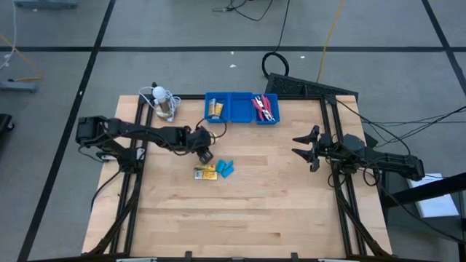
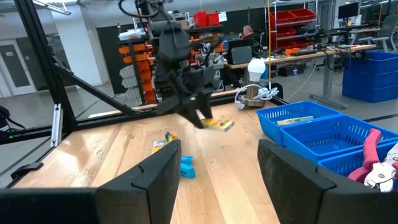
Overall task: Pick & Place School Supplies
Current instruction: Put the crayon box into the left blue bin
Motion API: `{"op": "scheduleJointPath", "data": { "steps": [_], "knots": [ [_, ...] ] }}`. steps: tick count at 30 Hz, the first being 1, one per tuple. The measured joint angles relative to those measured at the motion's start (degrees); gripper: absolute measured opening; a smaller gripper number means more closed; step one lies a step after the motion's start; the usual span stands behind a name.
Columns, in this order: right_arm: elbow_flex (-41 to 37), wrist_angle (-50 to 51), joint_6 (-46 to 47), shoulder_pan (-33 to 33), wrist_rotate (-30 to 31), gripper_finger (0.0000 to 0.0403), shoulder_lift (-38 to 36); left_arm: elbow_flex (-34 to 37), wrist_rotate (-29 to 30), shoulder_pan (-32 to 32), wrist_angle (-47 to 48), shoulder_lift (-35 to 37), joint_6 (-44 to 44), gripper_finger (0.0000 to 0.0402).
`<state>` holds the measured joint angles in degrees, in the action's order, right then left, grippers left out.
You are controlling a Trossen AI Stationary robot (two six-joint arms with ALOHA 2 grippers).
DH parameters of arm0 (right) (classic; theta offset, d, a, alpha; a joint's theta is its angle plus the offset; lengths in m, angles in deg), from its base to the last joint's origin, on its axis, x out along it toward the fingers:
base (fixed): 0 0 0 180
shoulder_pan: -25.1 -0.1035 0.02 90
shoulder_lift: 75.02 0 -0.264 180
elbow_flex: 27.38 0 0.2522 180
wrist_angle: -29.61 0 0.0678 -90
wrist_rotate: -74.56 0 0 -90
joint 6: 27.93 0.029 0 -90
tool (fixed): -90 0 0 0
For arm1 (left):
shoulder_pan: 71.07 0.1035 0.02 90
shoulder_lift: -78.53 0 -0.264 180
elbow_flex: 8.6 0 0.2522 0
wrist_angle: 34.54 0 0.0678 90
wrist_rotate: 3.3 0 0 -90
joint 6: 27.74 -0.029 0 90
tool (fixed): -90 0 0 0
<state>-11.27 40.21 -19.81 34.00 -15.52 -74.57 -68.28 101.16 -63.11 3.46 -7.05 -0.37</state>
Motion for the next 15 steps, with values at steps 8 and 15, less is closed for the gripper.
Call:
{"op": "scheduleJointPath", "data": {
  "steps": [8, 15],
  "knots": [
    [0.0, 0.0, 0.0, 0.0, 0.0, 0.0205, 0.0, -2.7, 2.6, 6.8, -2.7, 0.1, 0.7, 0.0161],
    [0.0, 0.0, 0.0, 0.0, 0.0, 0.0206, 0.0, -2.7, 0.0, 15.2, -11.5, 0.1, -1.4, 0.016]
  ]
}}
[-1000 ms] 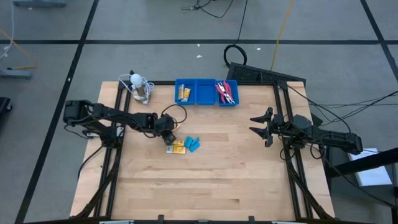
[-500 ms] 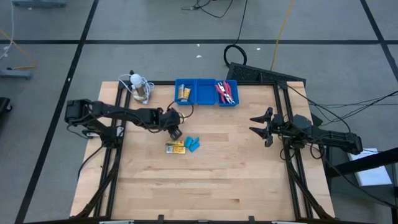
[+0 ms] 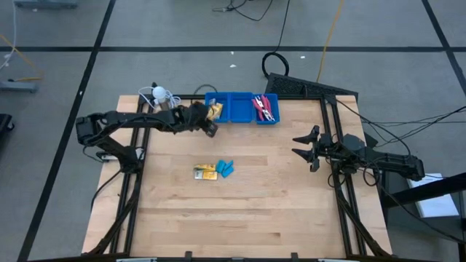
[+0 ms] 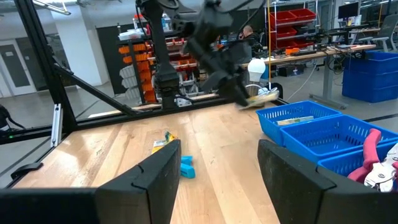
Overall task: Pick & Place School Supplies
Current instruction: Put the crayon box into the left blue bin
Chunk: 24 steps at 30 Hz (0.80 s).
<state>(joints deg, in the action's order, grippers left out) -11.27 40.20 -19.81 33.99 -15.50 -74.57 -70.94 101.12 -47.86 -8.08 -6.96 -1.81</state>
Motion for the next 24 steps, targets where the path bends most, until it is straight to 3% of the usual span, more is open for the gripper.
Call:
{"op": "scheduleJointPath", "data": {
  "steps": [5, 11, 17, 24],
  "knots": [
    [0.0, 0.0, 0.0, 0.0, 0.0, 0.0207, 0.0, 0.0, -7.6, 5.2, -7.3, 0.0, 0.2, 0.0162],
    [0.0, 0.0, 0.0, 0.0, 0.0, 0.0204, 0.0, 0.0, -8.9, 9.0, -11.6, 0.0, 0.2, 0.016],
    [0.0, 0.0, 0.0, 0.0, 0.0, 0.0207, 0.0, -1.9, -11.0, 10.8, -11.0, -3.0, 0.2, 0.0159],
    [0.0, 0.0, 0.0, 0.0, 0.0, 0.0204, 0.0, -11.6, -11.9, 10.9, -3.1, -12.5, -2.8, 0.0159]
  ]
}}
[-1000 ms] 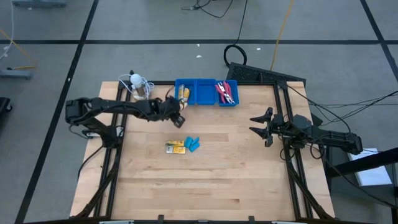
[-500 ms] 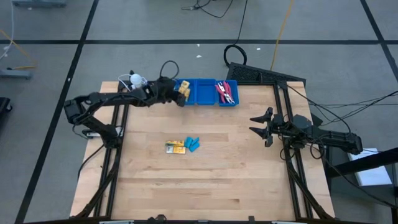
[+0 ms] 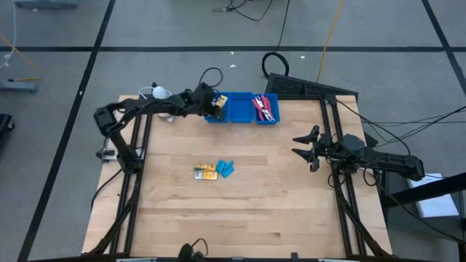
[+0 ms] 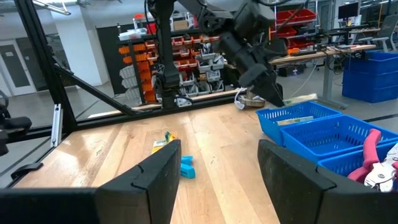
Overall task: Pick & Place School Supplies
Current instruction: Put the crayon box into the left blue bin
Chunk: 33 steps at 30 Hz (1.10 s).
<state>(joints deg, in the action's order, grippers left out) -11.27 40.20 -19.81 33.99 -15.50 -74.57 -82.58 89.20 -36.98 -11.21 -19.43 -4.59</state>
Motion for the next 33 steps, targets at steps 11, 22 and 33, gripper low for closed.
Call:
{"op": "scheduleJointPath", "data": {
  "steps": [11, 22, 33],
  "knots": [
    [0.0, 0.0, 0.0, 0.0, 0.0, 0.0204, 0.0, -4.2, 6.4, 0.1, 6.1, -3.2, -0.5, 0.0162],
    [0.0, 0.0, 0.0, 0.0, 0.0, 0.0206, 0.0, -4.2, 6.6, 0.0, 7.0, -3.2, 0.9, 0.0163],
    [0.0, 0.0, 0.0, 0.0, 0.0, 0.0207, 0.0, -4.1, 6.6, -0.8, 7.0, -4.1, 1.1, 0.0163]
  ]
}}
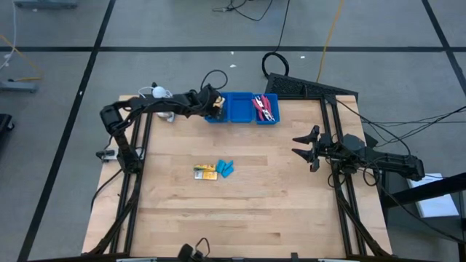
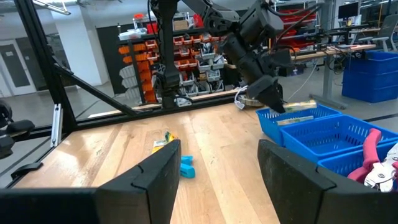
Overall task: Pick & Place School Supplies
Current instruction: Put the crayon box into the left blue bin
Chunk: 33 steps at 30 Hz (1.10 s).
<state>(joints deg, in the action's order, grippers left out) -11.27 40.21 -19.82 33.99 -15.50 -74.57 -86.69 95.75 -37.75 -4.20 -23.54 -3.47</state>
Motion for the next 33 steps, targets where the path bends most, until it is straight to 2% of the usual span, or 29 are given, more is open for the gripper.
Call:
{"op": "scheduleJointPath", "data": {
  "steps": [7, 18, 27, 33],
  "knots": [
    [0.0, 0.0, 0.0, 0.0, 0.0, 0.0204, 0.0, 0.0, 0.0, -0.5, -0.3, -2.8, 0.0, 0.0163],
    [0.0, 0.0, 0.0, 0.0, 0.0, 0.0206, 0.0, 0.0, 0.0, -0.6, -0.1, -2.9, -0.9, 0.0167],
    [0.0, 0.0, 0.0, 0.0, 0.0, 0.0204, 0.0, 0.0, 0.0, -0.6, -0.2, -2.9, -1.3, 0.0231],
    [0.0, 0.0, 0.0, 0.0, 0.0, 0.0207, 0.0, -1.2, 0.0, -0.6, -0.1, -2.9, -6.4, 0.0267]
  ]
}}
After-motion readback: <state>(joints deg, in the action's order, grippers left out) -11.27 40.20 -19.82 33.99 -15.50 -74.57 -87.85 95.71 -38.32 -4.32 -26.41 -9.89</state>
